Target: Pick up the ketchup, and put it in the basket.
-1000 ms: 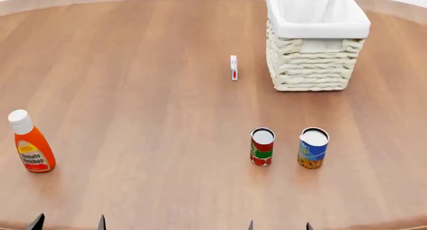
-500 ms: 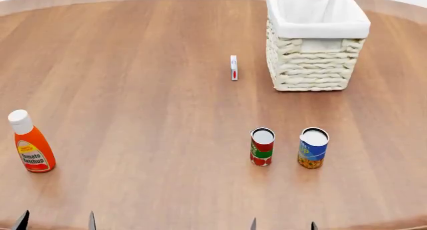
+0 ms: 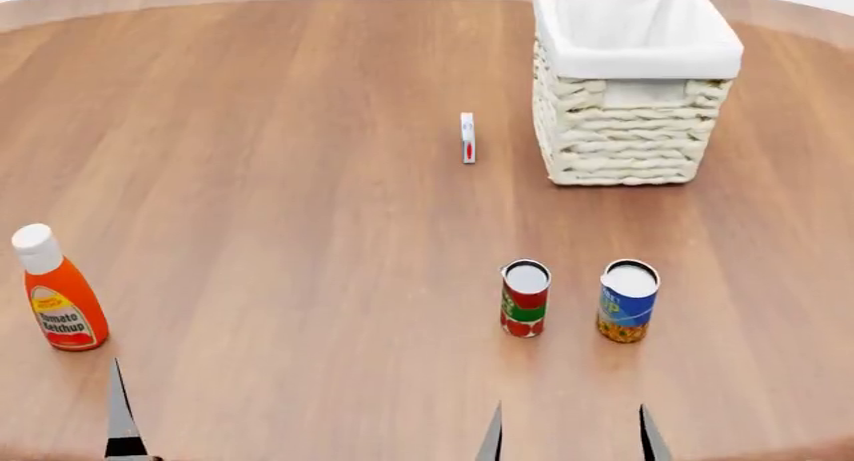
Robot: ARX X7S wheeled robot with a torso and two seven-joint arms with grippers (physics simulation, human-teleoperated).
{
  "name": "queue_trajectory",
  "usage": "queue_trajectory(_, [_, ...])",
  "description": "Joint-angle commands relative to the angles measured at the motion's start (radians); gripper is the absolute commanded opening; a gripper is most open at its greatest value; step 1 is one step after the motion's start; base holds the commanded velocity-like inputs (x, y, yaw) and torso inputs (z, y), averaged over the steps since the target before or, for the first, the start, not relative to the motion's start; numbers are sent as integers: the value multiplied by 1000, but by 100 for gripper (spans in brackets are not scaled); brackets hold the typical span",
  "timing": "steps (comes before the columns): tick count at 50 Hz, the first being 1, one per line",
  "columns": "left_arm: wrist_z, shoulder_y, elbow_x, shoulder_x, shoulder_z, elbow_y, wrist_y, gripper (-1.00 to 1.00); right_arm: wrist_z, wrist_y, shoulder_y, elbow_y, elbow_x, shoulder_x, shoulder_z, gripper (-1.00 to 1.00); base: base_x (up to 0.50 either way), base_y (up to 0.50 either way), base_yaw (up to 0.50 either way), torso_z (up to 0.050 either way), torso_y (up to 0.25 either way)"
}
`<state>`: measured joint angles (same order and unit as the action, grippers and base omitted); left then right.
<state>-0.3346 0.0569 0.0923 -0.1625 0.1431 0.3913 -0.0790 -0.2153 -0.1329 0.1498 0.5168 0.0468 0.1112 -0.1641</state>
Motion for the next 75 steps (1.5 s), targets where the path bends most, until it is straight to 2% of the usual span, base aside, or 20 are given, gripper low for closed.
queue_trajectory(1, [23, 6, 8, 5, -16, 67, -19, 100, -11, 50, 14, 19, 69, 6, -10, 100, 500, 0, 0, 0, 0])
queue_trajectory(55, [-18, 4, 10, -38, 27, 42, 9, 100, -69, 23, -22, -42, -9, 47, -30, 100, 496, 0, 0, 0, 0])
queue_trajectory(75, [-29, -3, 6, -46, 40, 41, 0, 100, -65, 46, -16, -46, -28, 70, -53, 100, 0, 0, 91, 0, 0])
